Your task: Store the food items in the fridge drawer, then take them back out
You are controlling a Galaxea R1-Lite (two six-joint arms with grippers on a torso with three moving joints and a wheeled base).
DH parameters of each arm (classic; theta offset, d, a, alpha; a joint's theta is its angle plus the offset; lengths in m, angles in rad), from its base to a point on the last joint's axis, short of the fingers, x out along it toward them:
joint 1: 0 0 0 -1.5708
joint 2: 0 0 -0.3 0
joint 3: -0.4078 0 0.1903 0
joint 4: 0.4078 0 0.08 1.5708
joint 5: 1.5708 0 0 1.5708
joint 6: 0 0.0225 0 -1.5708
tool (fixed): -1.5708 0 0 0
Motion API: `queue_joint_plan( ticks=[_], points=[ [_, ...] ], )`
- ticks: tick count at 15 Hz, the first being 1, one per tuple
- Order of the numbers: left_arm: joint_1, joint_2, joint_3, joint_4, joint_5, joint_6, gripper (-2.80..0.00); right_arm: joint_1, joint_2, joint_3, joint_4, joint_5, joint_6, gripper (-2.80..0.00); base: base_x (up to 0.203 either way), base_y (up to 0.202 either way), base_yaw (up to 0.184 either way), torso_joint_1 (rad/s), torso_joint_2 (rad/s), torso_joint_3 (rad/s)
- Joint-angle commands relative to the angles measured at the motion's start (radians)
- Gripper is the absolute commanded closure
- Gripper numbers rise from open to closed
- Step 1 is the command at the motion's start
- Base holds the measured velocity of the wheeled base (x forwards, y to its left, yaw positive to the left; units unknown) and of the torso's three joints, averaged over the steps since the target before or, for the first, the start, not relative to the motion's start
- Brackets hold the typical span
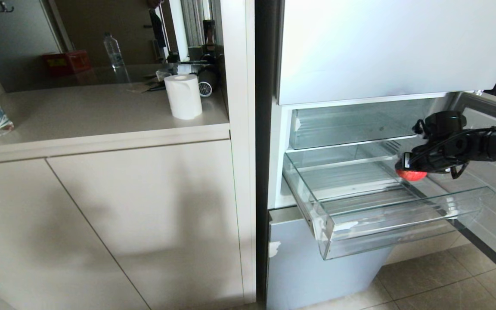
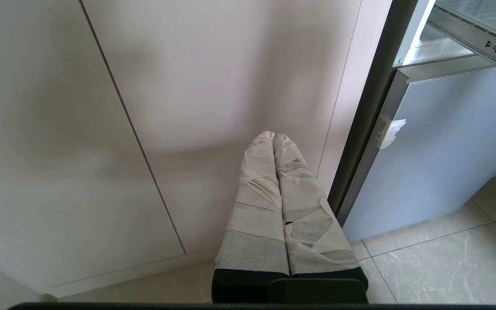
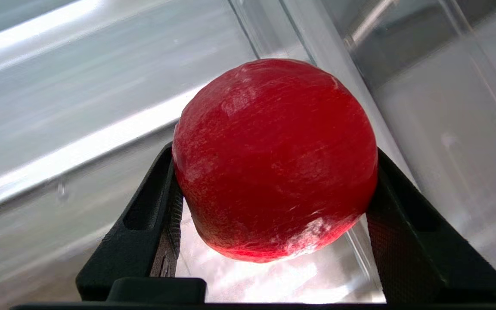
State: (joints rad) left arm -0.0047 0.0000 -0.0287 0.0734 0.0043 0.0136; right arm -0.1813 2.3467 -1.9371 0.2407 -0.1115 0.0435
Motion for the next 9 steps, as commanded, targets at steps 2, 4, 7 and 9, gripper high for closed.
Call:
queue_joint_plan(
  ticks=[2, 4, 7, 9],
  points=[
    [0.0, 0.0, 0.0, 0.0, 0.0, 0.0, 0.0, 0.0, -0.135, 0.098, 0.008, 0.002, 0.003, 0.0, 0.0, 0.0, 0.0, 0.0, 0.0, 0.0],
    [-0.001, 0.0, 0.0, 0.0, 0.0, 0.0, 0.0, 0.0, -0.241, 0.182, 0.009, 0.008, 0.011, 0.0, 0.0, 0.0, 0.0, 0.0, 0.0, 0.0],
    [0.0, 0.0, 0.0, 0.0, 0.0, 0.0, 0.0, -0.002, -0.461, 0.338, 0.009, 0.01, 0.02, 0.0, 0.0, 0.0, 0.0, 0.0, 0.0, 0.0],
    [0.0, 0.0, 0.0, 0.0, 0.0, 0.0, 0.0, -0.003, -0.625, 0.487, 0.009, 0.01, 0.024, 0.0, 0.0, 0.0, 0.0, 0.0, 0.0, 0.0]
  ],
)
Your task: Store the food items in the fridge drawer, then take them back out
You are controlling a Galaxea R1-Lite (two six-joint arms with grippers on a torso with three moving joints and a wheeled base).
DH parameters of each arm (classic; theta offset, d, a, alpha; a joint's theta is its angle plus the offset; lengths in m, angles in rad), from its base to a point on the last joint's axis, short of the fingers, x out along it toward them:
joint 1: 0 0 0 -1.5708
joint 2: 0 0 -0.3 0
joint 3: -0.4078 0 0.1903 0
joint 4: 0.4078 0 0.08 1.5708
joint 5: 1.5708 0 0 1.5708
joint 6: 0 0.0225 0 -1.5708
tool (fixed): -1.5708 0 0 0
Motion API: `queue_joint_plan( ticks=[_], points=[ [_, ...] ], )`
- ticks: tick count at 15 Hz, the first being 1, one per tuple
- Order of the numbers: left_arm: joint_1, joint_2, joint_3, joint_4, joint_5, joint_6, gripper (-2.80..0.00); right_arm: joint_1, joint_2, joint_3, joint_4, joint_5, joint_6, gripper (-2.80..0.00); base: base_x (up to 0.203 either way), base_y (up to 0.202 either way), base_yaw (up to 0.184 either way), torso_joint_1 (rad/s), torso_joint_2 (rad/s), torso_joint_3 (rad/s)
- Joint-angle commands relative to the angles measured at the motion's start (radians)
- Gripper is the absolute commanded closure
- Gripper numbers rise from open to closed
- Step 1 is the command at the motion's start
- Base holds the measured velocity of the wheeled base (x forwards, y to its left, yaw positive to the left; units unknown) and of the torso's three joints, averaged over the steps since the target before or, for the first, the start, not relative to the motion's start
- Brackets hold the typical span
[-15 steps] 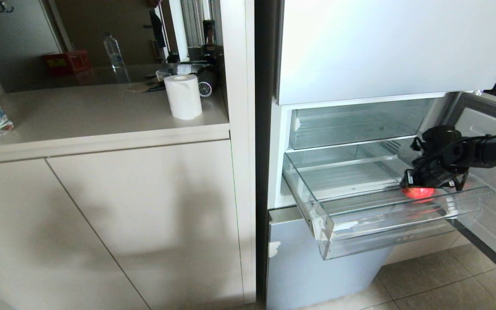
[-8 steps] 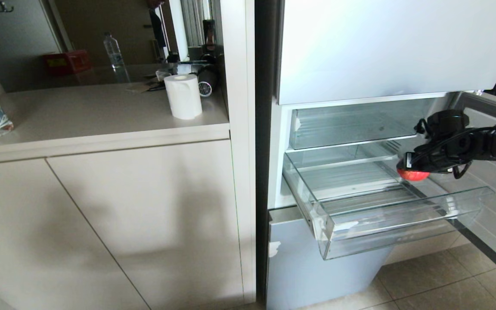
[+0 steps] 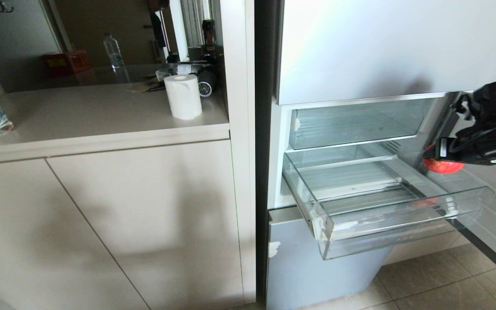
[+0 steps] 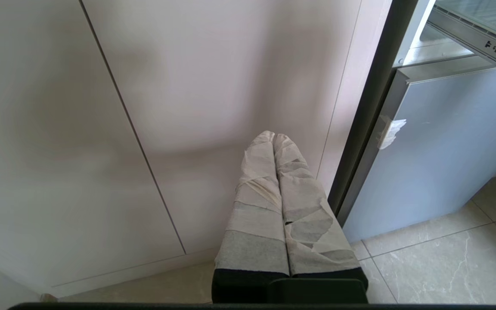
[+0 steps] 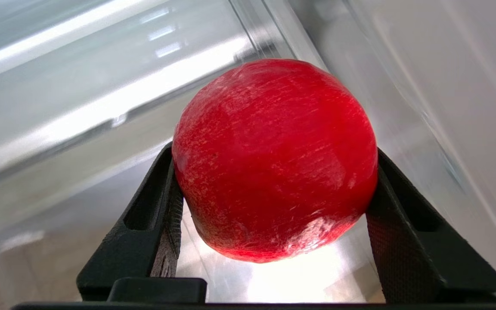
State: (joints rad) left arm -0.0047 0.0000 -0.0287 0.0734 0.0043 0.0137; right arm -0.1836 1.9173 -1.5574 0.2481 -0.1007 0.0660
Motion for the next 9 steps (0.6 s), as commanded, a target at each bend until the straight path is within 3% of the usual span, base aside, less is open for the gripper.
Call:
queue_joint_plan(
  ticks=[1, 6, 9],
  points=[
    [0.0, 0.0, 0.0, 0.0, 0.0, 0.0, 0.0, -0.002, -0.276, 0.199, 0.001, -0.002, 0.002, 0.0, 0.0, 0.0, 0.0, 0.0, 0.0, 0.0],
    [0.0, 0.0, 0.0, 0.0, 0.0, 0.0, 0.0, -0.004, -0.741, 0.622, -0.003, -0.019, 0.003, 0.0, 0.0, 0.0, 0.0, 0.0, 0.0, 0.0],
    [0.0, 0.0, 0.001, 0.0, 0.0, 0.0, 0.0, -0.003, -0.959, 0.851, -0.008, -0.094, 0.003, 0.0, 0.0, 0.0, 0.0, 0.0, 0.0, 0.0]
  ],
)
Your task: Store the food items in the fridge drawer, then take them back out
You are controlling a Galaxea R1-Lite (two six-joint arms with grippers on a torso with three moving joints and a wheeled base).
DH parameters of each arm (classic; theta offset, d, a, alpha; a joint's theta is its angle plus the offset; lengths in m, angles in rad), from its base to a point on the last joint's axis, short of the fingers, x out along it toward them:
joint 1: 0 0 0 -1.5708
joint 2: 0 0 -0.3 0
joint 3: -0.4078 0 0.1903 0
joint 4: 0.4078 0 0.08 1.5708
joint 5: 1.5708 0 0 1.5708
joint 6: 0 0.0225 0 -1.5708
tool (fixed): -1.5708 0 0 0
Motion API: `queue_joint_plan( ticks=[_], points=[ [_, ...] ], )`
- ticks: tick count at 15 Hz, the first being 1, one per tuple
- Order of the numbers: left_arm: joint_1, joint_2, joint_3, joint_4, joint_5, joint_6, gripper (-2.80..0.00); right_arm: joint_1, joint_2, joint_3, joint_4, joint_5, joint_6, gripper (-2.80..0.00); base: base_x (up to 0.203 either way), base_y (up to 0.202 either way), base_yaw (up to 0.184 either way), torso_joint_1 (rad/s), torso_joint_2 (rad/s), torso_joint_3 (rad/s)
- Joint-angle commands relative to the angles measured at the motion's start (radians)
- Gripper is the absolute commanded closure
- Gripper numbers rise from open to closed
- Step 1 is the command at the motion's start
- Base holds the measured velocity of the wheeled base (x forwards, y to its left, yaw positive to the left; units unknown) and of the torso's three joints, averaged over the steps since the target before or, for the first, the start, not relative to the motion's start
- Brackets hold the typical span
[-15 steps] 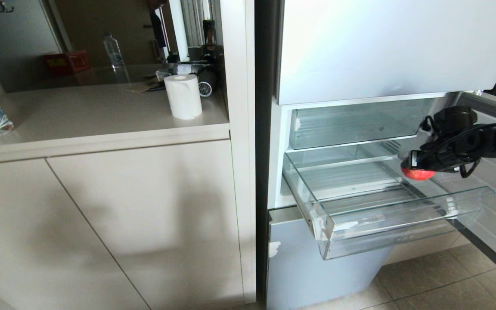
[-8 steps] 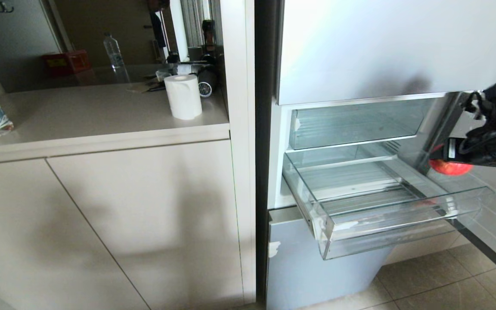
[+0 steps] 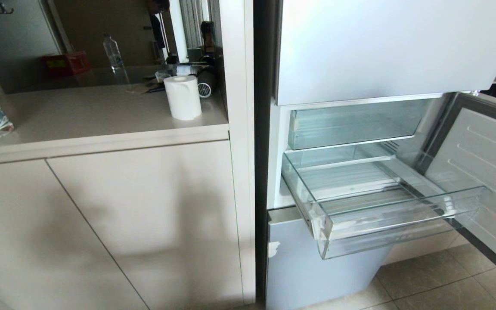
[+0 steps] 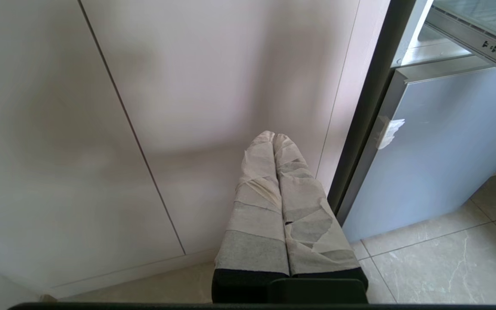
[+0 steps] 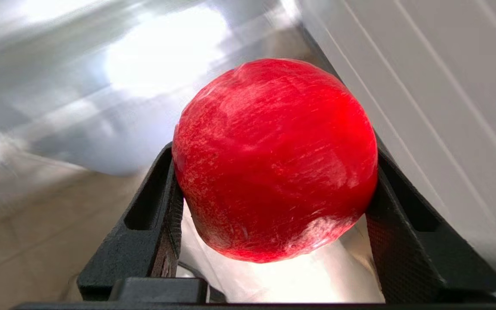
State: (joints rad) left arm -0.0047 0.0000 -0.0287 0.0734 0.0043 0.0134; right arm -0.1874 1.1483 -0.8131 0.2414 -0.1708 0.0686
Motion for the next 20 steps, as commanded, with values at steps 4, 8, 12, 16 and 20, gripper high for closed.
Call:
queue_joint_plan(
  ticks=[4, 8, 12, 16, 20],
  points=[
    [0.0, 0.0, 0.0, 0.0, 0.0, 0.0, 0.0, 0.0, -0.372, 0.246, -0.005, -0.059, -0.002, 0.0, -0.001, 0.0, -0.064, 0.002, 0.0, 0.002],
    [0.0, 0.0, 0.0, 0.0, 0.0, 0.0, 0.0, -0.079, -0.465, 0.336, -0.014, -0.088, 0.026, 0.0, -0.003, 0.005, -0.175, 0.002, 0.0, 0.004],
    [0.0, 0.0, 0.0, 0.0, 0.0, 0.0, 0.0, -0.188, -0.473, 0.435, -0.157, -0.088, 0.026, 0.0, -0.001, 0.007, -0.177, 0.001, 0.0, 0.003],
    [0.0, 0.0, 0.001, 0.0, 0.0, 0.0, 0.0, -0.38, -0.395, 0.479, -0.267, -0.064, 0.026, 0.0, -0.001, 0.008, -0.166, 0.005, 0.0, 0.003],
    [0.0, 0.0, 0.0, 0.0, 0.0, 0.0, 0.0, -0.652, -0.156, 0.481, -0.467, 0.07, 0.029, 0.0, 0.0, 0.004, -0.047, 0.002, 0.0, -0.001]
  ],
)
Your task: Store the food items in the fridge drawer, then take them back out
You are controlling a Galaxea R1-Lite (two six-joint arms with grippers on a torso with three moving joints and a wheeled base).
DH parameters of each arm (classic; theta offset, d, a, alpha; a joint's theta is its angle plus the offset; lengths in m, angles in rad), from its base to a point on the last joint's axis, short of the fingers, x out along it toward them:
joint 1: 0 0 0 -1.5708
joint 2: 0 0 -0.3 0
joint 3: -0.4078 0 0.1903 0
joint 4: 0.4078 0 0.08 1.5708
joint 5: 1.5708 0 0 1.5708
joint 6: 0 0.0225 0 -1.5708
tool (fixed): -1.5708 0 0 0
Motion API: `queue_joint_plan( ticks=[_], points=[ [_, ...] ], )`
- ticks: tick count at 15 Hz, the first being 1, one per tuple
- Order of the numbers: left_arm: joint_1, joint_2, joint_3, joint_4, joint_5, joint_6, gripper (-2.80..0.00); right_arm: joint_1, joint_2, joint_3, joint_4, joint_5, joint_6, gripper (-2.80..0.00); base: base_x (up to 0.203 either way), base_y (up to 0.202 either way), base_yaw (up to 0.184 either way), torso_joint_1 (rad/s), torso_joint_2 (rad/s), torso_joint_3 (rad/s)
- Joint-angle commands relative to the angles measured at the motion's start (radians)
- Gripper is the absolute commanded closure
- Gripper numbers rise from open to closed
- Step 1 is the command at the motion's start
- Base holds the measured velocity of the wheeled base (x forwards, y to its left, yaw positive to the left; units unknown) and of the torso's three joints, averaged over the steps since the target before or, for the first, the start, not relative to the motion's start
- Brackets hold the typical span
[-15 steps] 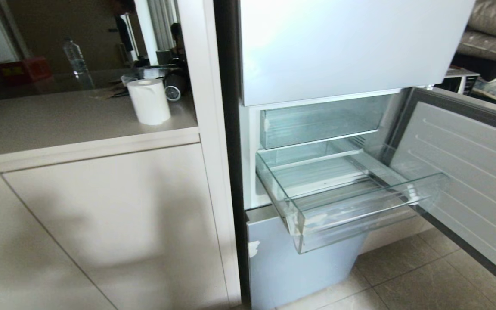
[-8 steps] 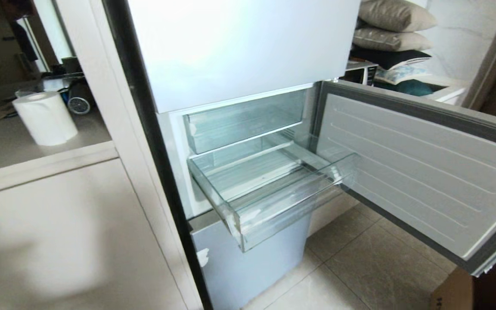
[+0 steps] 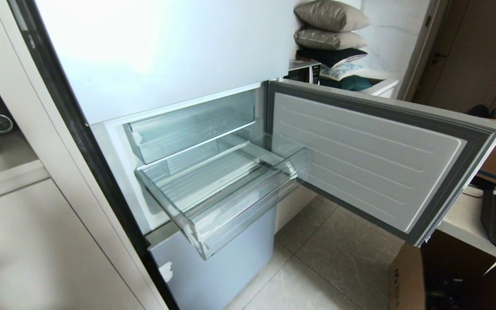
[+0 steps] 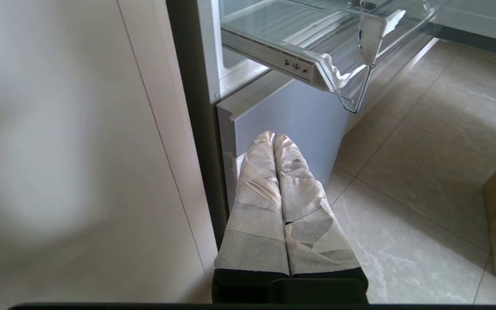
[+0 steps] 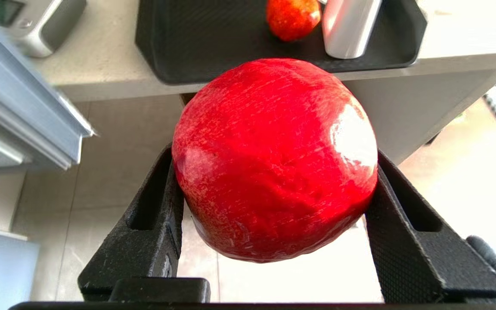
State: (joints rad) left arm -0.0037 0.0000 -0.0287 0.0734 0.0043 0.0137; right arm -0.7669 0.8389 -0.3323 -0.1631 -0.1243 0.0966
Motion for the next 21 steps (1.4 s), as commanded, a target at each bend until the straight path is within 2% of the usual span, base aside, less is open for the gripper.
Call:
queue_joint_plan(
  ticks=[1, 3, 6, 11, 13, 18, 21],
  points=[
    [-0.001, 0.0, 0.0, 0.0, 0.0, 0.0, 0.0, -0.09, 0.244, -0.003, -0.127, 0.038, 0.005, 0.0, 0.0, 0.0, 0.0, 0.0, 0.0, 0.0],
    [-0.001, 0.0, 0.0, 0.0, 0.0, 0.0, 0.0, -0.108, 0.416, -0.022, -0.245, 0.056, 0.017, 0.0, 0.0, 0.0, 0.0, 0.0, 0.0, 0.0],
    [-0.001, 0.0, 0.0, 0.0, 0.0, 0.0, 0.0, -0.123, 0.654, -0.103, -0.342, 0.068, 0.031, 0.0, 0.0, 0.0, 0.0, 0.0, 0.0, 0.0],
    [-0.001, 0.0, 0.0, 0.0, 0.0, 0.0, 0.0, -0.148, 0.99, -0.357, -0.47, 0.084, 0.036, 0.0, 0.0, 0.0, 0.0, 0.0, 0.0, 0.0],
    [-0.001, 0.0, 0.0, 0.0, 0.0, 0.0, 0.0, -0.141, 1.103, -0.456, -0.529, 0.134, 0.024, 0.0, 0.0, 0.0, 0.0, 0.0, 0.0, 0.0],
    [-0.001, 0.0, 0.0, 0.0, 0.0, 0.0, 0.0, -0.096, 1.267, -0.65, -0.556, 0.222, 0.003, 0.0, 0.0, 0.0, 0.0, 0.0, 0.0, 0.0],
    [-0.001, 0.0, 0.0, 0.0, 0.0, 0.0, 0.0, -0.034, 1.306, -0.684, -0.536, 0.254, -0.001, 0.0, 0.0, 0.0, 0.0, 0.0, 0.0, 0.0]
  ],
)
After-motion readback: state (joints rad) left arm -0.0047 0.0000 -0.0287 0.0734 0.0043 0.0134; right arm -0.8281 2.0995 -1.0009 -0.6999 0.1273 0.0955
